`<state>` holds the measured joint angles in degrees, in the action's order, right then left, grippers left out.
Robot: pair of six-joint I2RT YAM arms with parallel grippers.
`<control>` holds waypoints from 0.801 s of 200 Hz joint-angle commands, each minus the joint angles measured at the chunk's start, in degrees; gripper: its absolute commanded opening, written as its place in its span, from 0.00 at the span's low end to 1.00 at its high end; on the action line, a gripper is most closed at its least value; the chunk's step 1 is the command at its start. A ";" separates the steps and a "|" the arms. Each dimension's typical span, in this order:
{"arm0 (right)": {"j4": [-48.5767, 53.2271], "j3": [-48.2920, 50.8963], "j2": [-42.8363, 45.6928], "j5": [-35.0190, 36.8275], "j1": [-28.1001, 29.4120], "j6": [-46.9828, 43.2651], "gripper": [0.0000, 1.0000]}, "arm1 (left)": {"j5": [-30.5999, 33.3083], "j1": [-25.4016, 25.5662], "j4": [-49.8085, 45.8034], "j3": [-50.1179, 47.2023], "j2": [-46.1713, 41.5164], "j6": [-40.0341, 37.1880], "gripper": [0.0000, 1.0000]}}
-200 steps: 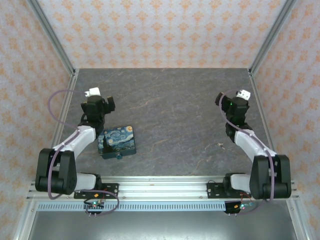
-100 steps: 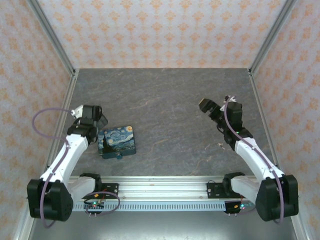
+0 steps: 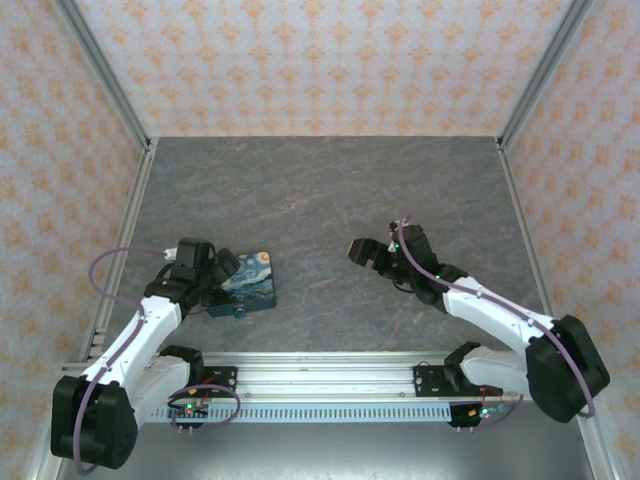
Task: Unlock the padlock with the key
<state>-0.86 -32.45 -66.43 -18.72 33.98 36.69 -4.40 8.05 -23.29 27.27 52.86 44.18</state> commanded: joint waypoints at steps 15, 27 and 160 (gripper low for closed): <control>-1.21 -3.03 -4.66 -0.89 4.83 3.04 0.86 | -1.88 7.99 9.95 -0.99 0.30 6.74 1.00; -0.95 -3.40 -5.40 -0.79 5.47 3.13 0.85 | -1.54 10.40 12.38 -1.01 1.69 8.13 1.00; -4.98 -1.52 -9.92 -1.51 9.88 10.79 0.33 | 3.47 32.00 25.09 7.62 21.57 15.41 1.00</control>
<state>-3.03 -34.83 -74.72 -20.60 42.98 45.32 -1.52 38.54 -2.13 32.95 73.21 57.54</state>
